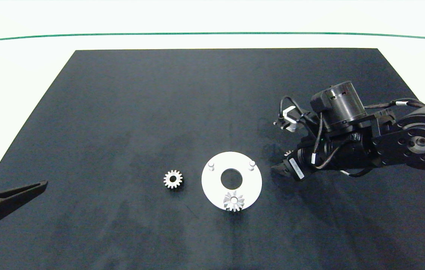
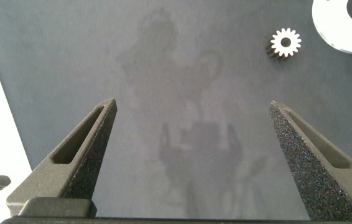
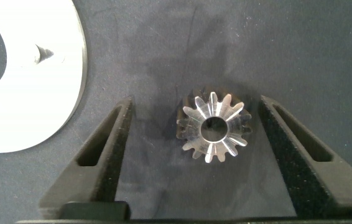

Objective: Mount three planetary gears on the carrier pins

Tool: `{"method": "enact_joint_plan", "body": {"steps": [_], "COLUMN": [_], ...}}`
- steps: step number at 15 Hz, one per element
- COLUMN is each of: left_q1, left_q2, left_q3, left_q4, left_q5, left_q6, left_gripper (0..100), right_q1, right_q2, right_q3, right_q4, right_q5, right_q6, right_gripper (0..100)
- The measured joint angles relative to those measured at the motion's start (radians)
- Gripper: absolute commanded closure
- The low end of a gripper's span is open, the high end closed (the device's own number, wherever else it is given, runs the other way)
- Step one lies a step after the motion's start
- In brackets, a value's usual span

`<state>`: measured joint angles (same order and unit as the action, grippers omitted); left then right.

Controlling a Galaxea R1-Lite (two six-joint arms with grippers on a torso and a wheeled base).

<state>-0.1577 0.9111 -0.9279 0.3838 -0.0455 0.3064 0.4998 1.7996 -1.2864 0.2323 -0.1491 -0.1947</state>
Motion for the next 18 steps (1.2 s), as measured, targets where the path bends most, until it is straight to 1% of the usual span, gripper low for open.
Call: {"method": "enact_joint_plan", "body": {"steps": [18], "left_q1": [0.001], "left_q2": [0.0], "left_q3": [0.0], "left_q4": [0.0], "left_q5": [0.0], "left_q6": [0.0], "left_gripper": [0], "right_q1": [-0.005], "right_q2": [0.0], "right_q3": [0.004], "right_q4": [0.003], "right_q5": [0.0], "right_q6": [0.0], "right_gripper": [61]}}
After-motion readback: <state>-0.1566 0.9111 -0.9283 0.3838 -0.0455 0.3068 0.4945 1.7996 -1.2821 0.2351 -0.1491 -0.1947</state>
